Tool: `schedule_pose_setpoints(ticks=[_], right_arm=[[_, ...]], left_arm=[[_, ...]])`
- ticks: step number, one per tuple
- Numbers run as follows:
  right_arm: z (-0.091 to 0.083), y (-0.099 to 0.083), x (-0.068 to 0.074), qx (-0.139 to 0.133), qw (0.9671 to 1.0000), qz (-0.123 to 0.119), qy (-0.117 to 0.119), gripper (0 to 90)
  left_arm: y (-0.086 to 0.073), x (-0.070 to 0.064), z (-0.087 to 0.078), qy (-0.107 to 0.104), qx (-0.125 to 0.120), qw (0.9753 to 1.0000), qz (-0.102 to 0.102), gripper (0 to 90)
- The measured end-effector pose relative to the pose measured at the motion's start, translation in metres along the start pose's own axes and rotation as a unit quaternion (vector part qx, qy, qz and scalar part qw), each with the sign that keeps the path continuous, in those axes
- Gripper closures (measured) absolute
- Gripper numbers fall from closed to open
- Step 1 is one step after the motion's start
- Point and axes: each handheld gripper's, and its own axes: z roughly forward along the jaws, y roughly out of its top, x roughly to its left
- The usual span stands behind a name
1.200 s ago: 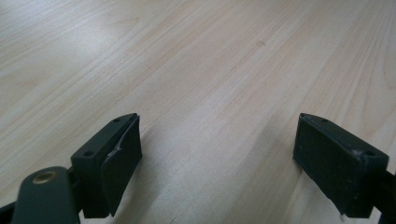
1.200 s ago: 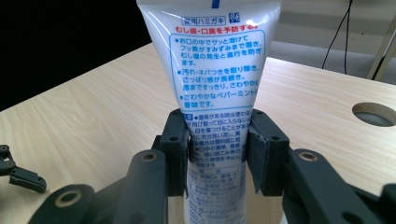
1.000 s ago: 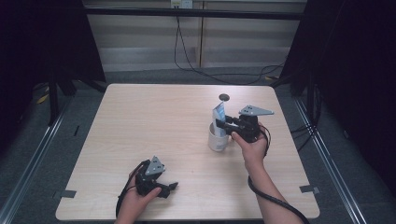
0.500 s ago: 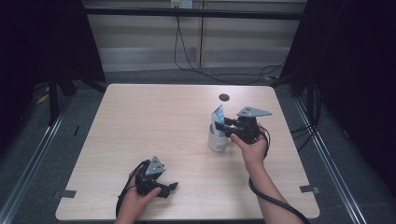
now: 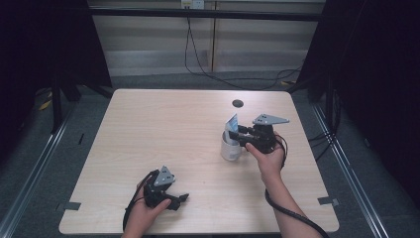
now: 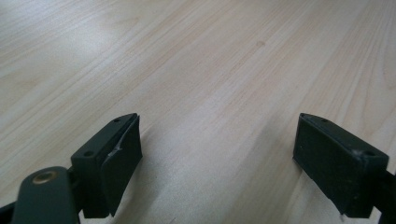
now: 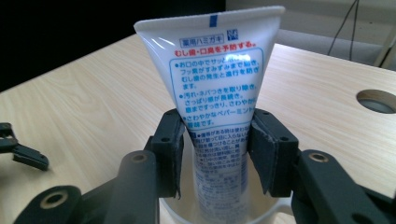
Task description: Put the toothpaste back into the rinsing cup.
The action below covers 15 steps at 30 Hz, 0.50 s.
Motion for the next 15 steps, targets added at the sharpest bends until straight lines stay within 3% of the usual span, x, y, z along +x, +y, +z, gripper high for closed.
schedule_pose_setpoints(ticks=[7, 8, 10, 11, 15], right_arm=[[0.0, -0.004, -0.002, 0.006, 1.0, -0.003, -0.001, 53.6], [0.0, -0.003, -0.003, -0.003, 1.0, -0.002, 0.004, 62.2], [-0.008, 0.001, -0.004, -0.049, 0.9985, 0.018, 0.016, 61.5], [-0.01, 0.005, -0.004, -0.052, 0.9984, 0.019, 0.014, 59.4], [-0.013, 0.014, -0.003, -0.029, 0.9996, -0.007, 0.003, 54.7]], left_arm=[[0.0, 0.0, 0.0, 0.0, -0.002, 1.0, -0.001, 15.0], [0.0, 0.0, 0.0, 0.0, -0.001, 1.0, -0.001, 15.0], [0.0, 0.0, 0.0, 0.0, -0.002, 1.0, -0.001, 15.0], [0.0, 0.0, 0.0, 0.0, -0.002, 1.0, -0.001, 15.0], [0.0, 0.0, 0.0, 0.0, -0.002, 1.0, -0.001, 15.0]])
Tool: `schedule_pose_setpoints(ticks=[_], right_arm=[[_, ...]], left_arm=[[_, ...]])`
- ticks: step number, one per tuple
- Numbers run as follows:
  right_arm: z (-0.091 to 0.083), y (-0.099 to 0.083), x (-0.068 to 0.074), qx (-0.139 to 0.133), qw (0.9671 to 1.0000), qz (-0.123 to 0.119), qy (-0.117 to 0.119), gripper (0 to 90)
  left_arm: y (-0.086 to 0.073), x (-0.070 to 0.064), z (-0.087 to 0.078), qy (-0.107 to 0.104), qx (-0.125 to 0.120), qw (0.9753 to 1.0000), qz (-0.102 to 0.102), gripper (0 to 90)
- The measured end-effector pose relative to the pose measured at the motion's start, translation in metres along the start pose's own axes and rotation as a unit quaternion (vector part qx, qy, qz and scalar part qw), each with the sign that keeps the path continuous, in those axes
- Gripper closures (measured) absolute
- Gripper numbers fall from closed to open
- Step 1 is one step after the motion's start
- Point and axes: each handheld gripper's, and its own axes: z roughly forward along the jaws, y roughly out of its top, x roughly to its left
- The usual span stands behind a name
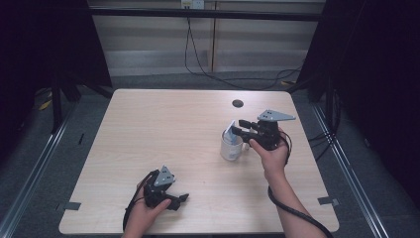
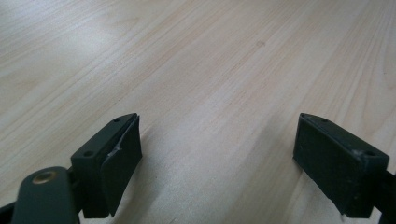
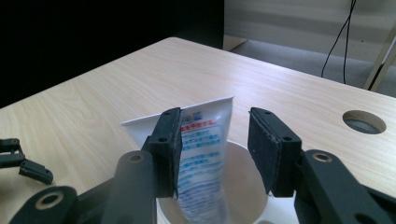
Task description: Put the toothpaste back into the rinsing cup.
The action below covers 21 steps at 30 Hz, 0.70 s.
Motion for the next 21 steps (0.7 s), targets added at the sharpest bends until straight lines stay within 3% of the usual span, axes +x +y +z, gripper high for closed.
schedule_pose_setpoints(ticks=[5, 21], right_arm=[[-0.0016, -0.004, -0.003, 0.004, 0.9998, 0.017, -0.001, 47.9], [-0.0044, -0.0057, -0.0031, 0.038, 0.9992, 0.016, 0.0, 27.1]], left_arm=[[0.0, 0.0001, 0.0, 0.0, 0.0, 1.0, 0.001, 14.9], [0.0, 0.0, 0.0, 0.0, 0.0, 1.0, 0.0, 14.9]])
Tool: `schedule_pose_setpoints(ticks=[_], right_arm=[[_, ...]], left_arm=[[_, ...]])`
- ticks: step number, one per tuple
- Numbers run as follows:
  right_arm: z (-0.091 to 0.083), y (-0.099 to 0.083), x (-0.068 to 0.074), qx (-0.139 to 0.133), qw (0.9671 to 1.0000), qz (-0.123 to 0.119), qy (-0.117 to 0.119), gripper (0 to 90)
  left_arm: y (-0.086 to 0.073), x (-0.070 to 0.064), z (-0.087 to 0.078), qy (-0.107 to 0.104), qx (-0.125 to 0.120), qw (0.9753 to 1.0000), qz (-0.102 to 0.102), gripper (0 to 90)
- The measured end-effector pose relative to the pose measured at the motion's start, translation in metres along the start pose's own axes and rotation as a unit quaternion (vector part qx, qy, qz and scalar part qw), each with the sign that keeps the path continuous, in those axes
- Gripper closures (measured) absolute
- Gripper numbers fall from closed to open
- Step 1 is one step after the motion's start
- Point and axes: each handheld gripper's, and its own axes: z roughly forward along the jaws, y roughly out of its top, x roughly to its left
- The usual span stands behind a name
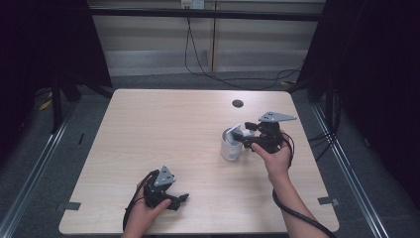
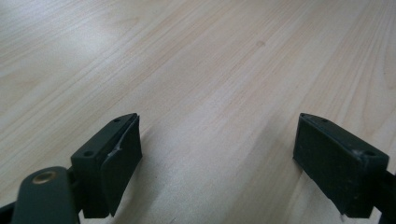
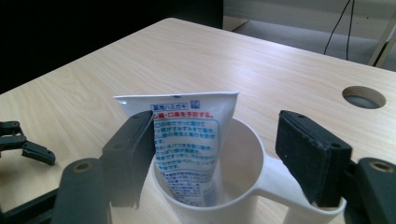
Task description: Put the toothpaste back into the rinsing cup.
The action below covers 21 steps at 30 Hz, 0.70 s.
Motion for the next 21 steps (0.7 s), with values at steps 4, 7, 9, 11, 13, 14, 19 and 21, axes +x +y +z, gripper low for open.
schedule_pose_setpoints(ticks=[4, 7, 9, 11, 13, 14, 19, 21], right_arm=[[-0.002, -0.002, 0.0, 0.008, 1.0, -0.005, -0.003, 23.9], [-0.004, -0.003, 0.0, 0.012, 0.9999, -0.003, 0.0, 22.0], [-0.005, -0.004, 0.0, 0.012, 0.9999, -0.005, 0.002, 21.9], [-0.008, -0.004, 0.001, 0.013, 0.9999, -0.01, -0.005, 22.0], [-0.01, -0.004, 0.001, 0.015, 0.9998, -0.011, -0.005, 21.8], [-0.011, -0.004, 0.001, 0.017, 0.9998, -0.012, -0.006, 21.7], [-0.014, -0.007, 0.001, 0.026, 0.9994, -0.021, -0.006, 20.5], [-0.016, -0.008, 0.001, 0.025, 0.9995, -0.019, -0.002, 20.2]], left_arm=[[0.0, 0.0, 0.0, 0.0, 0.0, 1.0, 0.0, 15.0], [0.0, 0.0, 0.0, 0.0, 0.0, 1.0, 0.0, 15.0], [0.0, 0.0, 0.0, 0.0, 0.0, 1.0, 0.0, 14.9], [0.0, 0.0, 0.0, 0.0, 0.0, 1.0, 0.001, 15.0], [0.0, 0.0, 0.0, 0.0, 0.0, 1.0, 0.0, 14.9], [0.0, 0.0, 0.0, 0.0, 0.0, 1.0, 0.001, 15.0], [0.0, 0.0, 0.0, 0.0, 0.0, 1.0, 0.0, 15.0], [0.0, 0.0, 0.0, 0.0, 0.0, 1.0, 0.0, 15.0]])
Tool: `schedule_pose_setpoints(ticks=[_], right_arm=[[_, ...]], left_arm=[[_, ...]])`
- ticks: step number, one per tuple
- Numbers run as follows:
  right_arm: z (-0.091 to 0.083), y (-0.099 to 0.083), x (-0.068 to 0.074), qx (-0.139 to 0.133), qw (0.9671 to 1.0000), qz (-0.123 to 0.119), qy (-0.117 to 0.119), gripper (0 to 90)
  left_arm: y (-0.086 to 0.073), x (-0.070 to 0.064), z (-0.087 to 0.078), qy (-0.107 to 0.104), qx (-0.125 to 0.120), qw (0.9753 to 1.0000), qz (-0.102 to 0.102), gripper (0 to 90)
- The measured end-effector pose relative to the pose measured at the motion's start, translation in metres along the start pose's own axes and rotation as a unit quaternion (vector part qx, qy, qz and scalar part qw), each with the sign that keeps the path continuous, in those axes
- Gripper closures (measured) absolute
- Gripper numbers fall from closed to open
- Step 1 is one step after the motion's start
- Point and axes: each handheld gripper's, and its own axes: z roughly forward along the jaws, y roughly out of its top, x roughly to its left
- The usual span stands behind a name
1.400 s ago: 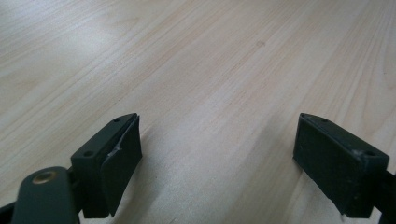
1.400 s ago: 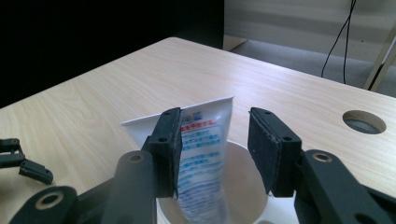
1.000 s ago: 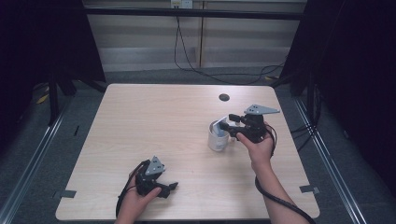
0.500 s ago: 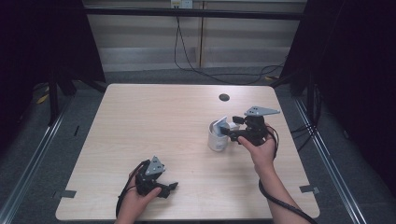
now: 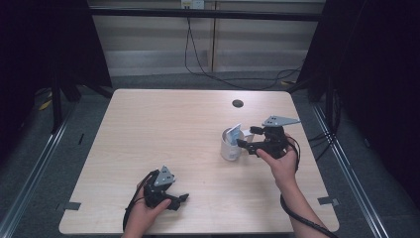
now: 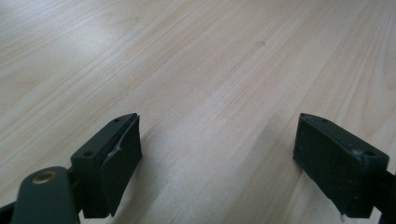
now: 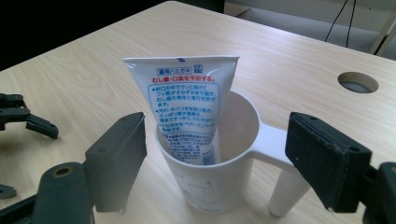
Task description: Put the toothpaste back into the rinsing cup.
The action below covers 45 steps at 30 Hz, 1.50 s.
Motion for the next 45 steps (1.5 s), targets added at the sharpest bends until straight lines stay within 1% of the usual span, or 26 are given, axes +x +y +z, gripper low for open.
schedule_pose_setpoints(ticks=[5, 8, 12, 16, 18, 21, 24, 26, 27, 28, 30, 32, 34, 37, 42, 44, 45], right_arm=[[-0.003, -0.001, 0.0, 0.009, 1.0, -0.004, 0.0, 18.2], [-0.006, -0.001, 0.0, 0.013, 0.9999, -0.008, -0.004, 17.3], [-0.01, -0.001, 0.0, 0.014, 0.9999, -0.008, 0.002, 16.0], [-0.012, -0.002, 0.001, 0.022, 0.9997, -0.01, 0.001, 14.5], [-0.014, -0.003, 0.001, 0.025, 0.9995, -0.017, 0.004, 14.2], [-0.016, -0.005, 0.001, 0.028, 0.9993, -0.025, 0.002, 14.1], [-0.018, -0.007, 0.0, 0.031, 0.9992, -0.024, 0.002, 14.1], [-0.018, -0.009, 0.0, 0.037, 0.999, -0.024, -0.001, 14.1], [-0.019, -0.01, 0.0, 0.039, 0.999, -0.024, 0.002, 14.1], [-0.019, -0.011, 0.0, 0.041, 0.9988, -0.026, 0.001, 14.1], [-0.019, -0.012, 0.0, 0.05, 0.9981, -0.037, -0.005, 14.2], [-0.02, -0.014, 0.001, 0.052, 0.998, -0.037, -0.002, 14.1], [-0.021, -0.015, 0.002, 0.053, 0.9977, -0.043, -0.002, 14.1], [-0.022, -0.016, 0.004, 0.063, 0.9965, -0.055, -0.006, 14.1], [-0.022, -0.021, 0.007, 0.072, 0.9952, -0.066, -0.004, 14.2], [-0.022, -0.024, 0.008, 0.078, 0.9947, -0.067, 0.002, 14.0], [-0.022, -0.025, 0.008, 0.081, 0.9942, -0.072, 0.003, 14.0]], left_arm=[[0.0, 0.0, 0.0, 0.0, 0.0, 1.0, 0.0, 15.0], [0.0, 0.0, 0.0, 0.0, 0.0, 1.0, 0.0, 15.0], [0.0, 0.0, 0.0, 0.0, 0.0, 1.0, 0.0, 15.0], [0.0, 0.0, 0.0, 0.0, 0.0, 1.0, 0.001, 14.9], [0.0, 0.0, 0.0, 0.0, 0.0, 1.0, 0.0, 14.9], [0.0, 0.0, 0.0, 0.0, 0.0, 1.0, 0.0, 15.0], [0.0, 0.0, 0.0, 0.001, 0.0, 1.0, 0.0, 14.9], [0.0, 0.0, 0.0, 0.0, 0.0, 1.0, 0.0, 15.0], [0.0, 0.0, 0.0, 0.0, 0.0, 1.0, 0.0, 15.0], [0.0, 0.0, 0.0, 0.0, 0.0, 1.0, 0.0, 14.9], [0.0, 0.0, 0.0, 0.0, 0.0, 1.0, 0.0, 15.0], [0.0, 0.0, 0.0, 0.001, 0.0, 1.0, 0.001, 15.0], [0.0, 0.0, 0.0, 0.001, 0.0, 1.0, 0.001, 14.9], [0.0, 0.0, 0.0, 0.0, -0.001, 1.0, 0.0, 15.0], [0.0, 0.0, 0.0, 0.0, 0.0, 1.0, 0.001, 15.0], [0.0, 0.0, 0.0, -0.001, -0.001, 1.0, 0.0, 15.0], [0.0, 0.0, 0.0, -0.001, -0.001, 1.0, 0.0, 14.9]])
